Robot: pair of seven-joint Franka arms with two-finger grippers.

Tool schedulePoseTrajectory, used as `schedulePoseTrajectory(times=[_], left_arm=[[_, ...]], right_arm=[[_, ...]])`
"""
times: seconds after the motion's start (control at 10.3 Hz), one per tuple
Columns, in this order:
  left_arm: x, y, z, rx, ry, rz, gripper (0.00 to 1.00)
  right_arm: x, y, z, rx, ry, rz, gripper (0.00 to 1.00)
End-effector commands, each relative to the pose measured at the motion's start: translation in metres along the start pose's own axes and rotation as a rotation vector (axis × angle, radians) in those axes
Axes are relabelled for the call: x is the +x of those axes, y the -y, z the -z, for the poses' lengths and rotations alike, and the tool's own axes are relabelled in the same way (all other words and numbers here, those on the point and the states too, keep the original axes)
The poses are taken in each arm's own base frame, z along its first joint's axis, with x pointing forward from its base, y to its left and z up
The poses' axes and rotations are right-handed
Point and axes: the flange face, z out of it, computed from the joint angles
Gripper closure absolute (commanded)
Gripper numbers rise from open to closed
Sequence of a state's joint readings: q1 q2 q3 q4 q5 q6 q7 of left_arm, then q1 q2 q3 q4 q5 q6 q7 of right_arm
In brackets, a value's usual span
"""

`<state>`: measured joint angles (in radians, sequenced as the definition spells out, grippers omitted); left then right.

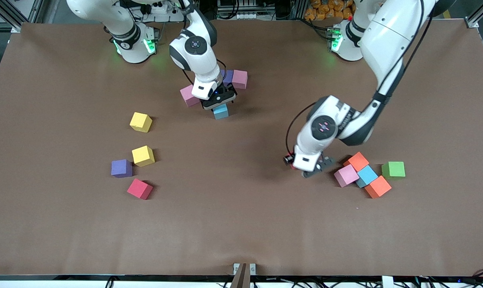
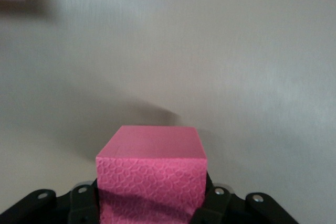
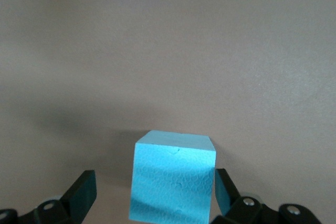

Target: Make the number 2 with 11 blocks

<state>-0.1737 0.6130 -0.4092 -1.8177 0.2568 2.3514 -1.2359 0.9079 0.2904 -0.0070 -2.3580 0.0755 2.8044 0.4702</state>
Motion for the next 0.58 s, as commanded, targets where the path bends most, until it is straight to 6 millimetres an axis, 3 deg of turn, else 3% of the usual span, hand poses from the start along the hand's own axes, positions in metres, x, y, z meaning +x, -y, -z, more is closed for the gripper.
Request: schedulePoseTrajectory(times=[0.0, 0.19, 0.29, 0.39, 0.49], left_arm=[[-0.044, 0.014, 0.015, 0.022, -0.007, 0.111, 1.00], [-0.096, 0.017, 0.008, 0.053, 0.007, 0.193, 1.00], [-0.113, 0.021, 0.002, 0.065, 0.007, 0.212, 1.00], [-0.132, 0.021, -0.003, 0.059, 0.022, 0.261, 1.00], [-0.149, 0.026, -0.011, 0.047, 0.036, 0.313, 1.00]], right_arm=[[-0.005, 0.001, -0.008, 0.006, -0.003, -0.022, 0.00], [-0.006, 0.000, -0.014, 0.003, 0.000, -0.024, 0.00], [-0.007, -0.002, -0.016, 0.001, 0.003, -0.026, 0.24], [-0.005, -0.002, -0.015, 0.000, 0.004, -0.025, 0.63], [-0.001, -0.005, -0.010, 0.002, 0.000, -0.025, 0.86]])
